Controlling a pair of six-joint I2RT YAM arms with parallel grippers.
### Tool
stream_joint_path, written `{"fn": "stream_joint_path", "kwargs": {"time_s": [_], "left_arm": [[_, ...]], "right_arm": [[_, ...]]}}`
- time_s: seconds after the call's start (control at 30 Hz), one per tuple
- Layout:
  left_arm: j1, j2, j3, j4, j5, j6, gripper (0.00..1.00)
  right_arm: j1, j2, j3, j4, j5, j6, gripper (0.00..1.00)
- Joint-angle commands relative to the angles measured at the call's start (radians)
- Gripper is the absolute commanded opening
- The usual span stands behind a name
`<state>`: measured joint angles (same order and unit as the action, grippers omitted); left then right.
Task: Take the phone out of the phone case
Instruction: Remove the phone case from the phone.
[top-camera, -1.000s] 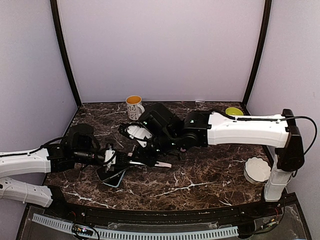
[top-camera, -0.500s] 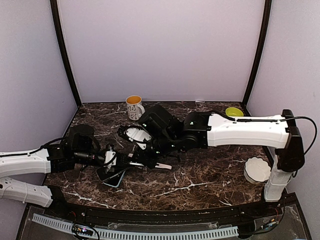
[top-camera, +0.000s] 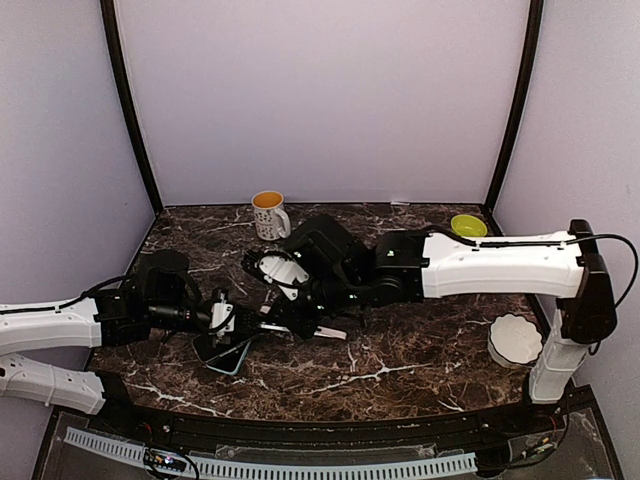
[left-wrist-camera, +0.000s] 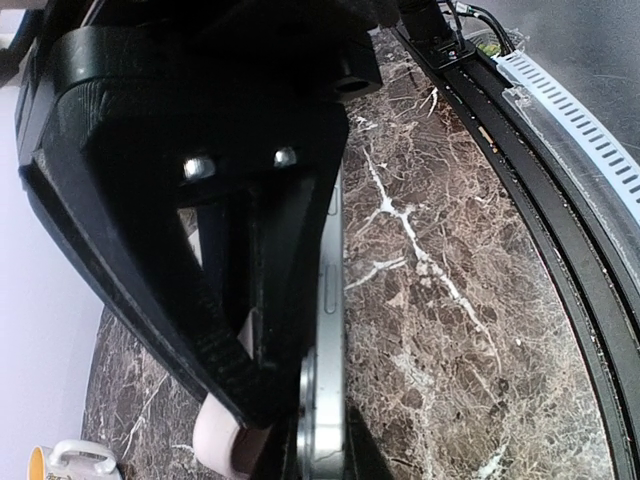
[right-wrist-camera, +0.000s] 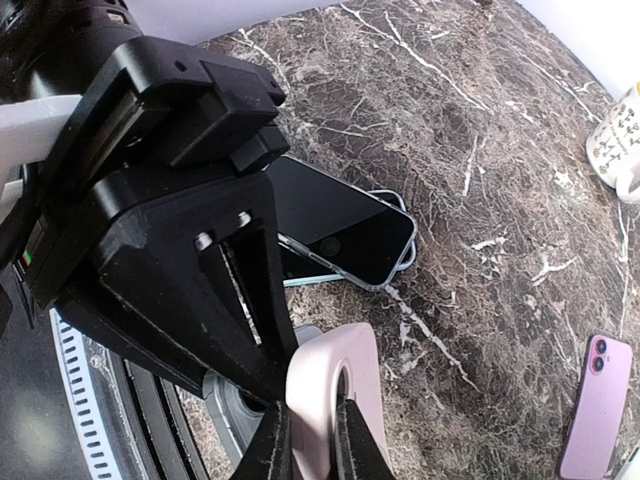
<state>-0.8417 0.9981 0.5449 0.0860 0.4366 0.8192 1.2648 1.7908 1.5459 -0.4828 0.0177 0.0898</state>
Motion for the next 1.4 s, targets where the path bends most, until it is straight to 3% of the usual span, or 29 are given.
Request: {"fn": "stream_joint_path", "kwargs": {"time_s": [0.0,1.37], "left_arm": [[0.015,-0.043,0.030,0.170,-0.113,-0.015,0.00],[0.014,-0.075,0.021,0.187,-0.258,0.029,0.00]], "right_arm": [[0.025,-0.029,-0.039,-0.082,-0.005,0.050,0.08],[0.027,-0.170,-0.248,-0.118,0.085,0.121,0.00]]}}
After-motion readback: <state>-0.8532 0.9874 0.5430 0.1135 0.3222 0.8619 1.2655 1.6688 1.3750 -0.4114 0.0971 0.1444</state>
